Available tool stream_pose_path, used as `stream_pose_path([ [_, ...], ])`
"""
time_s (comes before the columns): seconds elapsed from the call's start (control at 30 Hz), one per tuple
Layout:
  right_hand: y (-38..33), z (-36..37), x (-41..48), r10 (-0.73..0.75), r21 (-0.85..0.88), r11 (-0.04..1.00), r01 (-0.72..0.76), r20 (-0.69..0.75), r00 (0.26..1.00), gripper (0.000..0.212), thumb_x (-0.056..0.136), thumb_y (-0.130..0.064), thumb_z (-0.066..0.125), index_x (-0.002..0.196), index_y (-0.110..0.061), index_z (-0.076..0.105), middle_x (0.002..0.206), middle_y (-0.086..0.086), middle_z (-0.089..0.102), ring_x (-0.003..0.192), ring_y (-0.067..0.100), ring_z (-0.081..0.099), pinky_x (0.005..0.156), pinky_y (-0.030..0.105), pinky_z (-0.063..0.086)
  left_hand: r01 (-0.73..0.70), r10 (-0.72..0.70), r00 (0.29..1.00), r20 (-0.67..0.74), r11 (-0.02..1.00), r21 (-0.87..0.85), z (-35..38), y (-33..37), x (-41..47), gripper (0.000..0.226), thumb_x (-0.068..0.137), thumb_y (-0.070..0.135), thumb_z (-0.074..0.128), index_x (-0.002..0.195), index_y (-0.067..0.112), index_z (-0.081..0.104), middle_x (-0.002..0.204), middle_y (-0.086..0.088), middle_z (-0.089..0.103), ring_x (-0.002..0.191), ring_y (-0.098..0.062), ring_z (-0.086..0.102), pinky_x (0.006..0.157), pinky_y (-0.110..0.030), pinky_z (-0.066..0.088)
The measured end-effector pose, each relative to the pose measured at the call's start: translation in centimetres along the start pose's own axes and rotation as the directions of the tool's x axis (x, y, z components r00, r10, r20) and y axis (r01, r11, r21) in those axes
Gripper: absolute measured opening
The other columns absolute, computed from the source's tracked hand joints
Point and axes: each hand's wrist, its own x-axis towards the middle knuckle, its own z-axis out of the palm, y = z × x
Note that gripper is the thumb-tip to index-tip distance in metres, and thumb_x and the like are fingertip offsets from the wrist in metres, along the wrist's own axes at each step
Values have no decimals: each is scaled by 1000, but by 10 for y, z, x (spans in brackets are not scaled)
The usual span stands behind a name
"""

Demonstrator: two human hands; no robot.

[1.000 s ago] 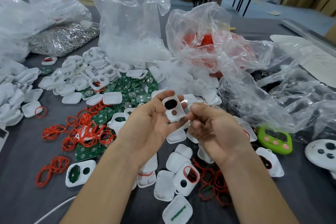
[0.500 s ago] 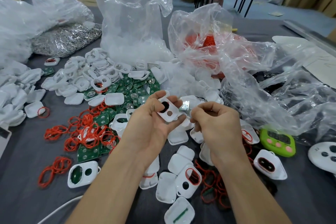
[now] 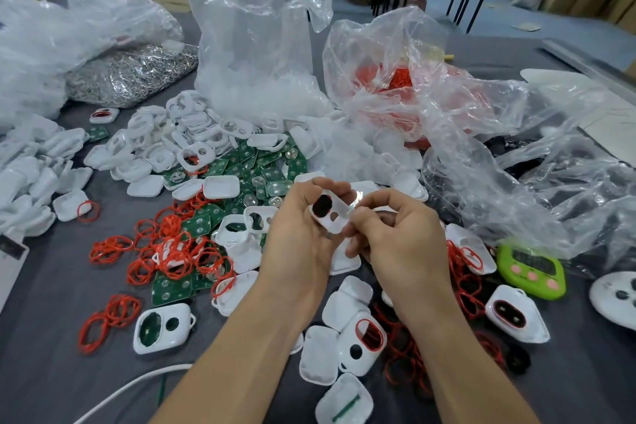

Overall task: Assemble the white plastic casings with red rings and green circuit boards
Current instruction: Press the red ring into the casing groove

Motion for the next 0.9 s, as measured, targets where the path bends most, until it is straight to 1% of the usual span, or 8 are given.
stream_pose_path([
  [0.07,1,2,0,-10,-62,998,8,-32,999,15,90,-14,67,77,-21,68,62,0,73,50,16,66,57,30,49,-23,23,1000,-10,1000,-21,3,-3,0,17,90,10,44,88,13,60,96,-9,66,74,-27,59,54,-34,42],
  [0.2,3,8,-1,-16,-82,997,5,-134,991,14,87,-19,72,74,-23,70,59,-4,70,50,9,59,55,27,46,-112,112,993,-43,994,2,3,-9,2,17,78,11,50,92,15,61,105,-6,73,98,-19,70,67,-29,56],
  [0.27,3,11,-1,0,-26,1000,-4,-160,987,15,86,-20,76,72,-23,70,57,-2,67,49,10,57,54,30,47,-119,119,993,-15,992,39,3,-12,-1,21,73,15,51,87,20,65,106,-1,75,89,-19,69,70,-29,57],
  [0.37,2,15,-2,2,1,1000,-2,-179,984,16,85,-21,78,71,-22,71,51,-6,62,44,6,48,49,25,41,-129,128,991,28,990,52,5,-16,-4,24,77,15,49,81,25,70,105,1,73,83,-22,66,76,-34,58],
  [0.47,2,17,-1,-13,-62,998,0,-210,978,15,84,-20,77,71,-23,71,50,-8,61,44,4,50,52,24,41,-138,138,990,5,989,-55,7,-21,-2,28,90,7,43,85,18,68,109,-8,70,87,-28,68,90,-46,56],
  [0.67,1,21,-7,-119,-182,981,61,-329,937,14,80,-23,78,68,-26,70,59,-16,68,55,5,64,52,14,44,-116,124,992,35,976,-186,8,-23,-5,33,96,2,36,88,14,66,104,-12,72,77,-27,73,70,-33,61],
  [0.77,1,23,-9,-140,-185,980,76,-362,922,15,79,-23,78,67,-26,69,59,-17,68,56,4,65,52,12,44,-120,132,990,49,973,-198,9,-24,-8,31,95,4,37,90,15,65,108,-11,71,80,-26,73,71,-31,60],
  [0.9,2,24,-9,-131,-145,986,79,-394,910,20,76,-27,82,69,-25,64,58,-13,65,51,7,60,49,17,43,-140,156,986,66,971,-196,11,-24,-10,23,83,8,45,94,16,63,114,-11,69,86,-27,71,77,-34,60],
])
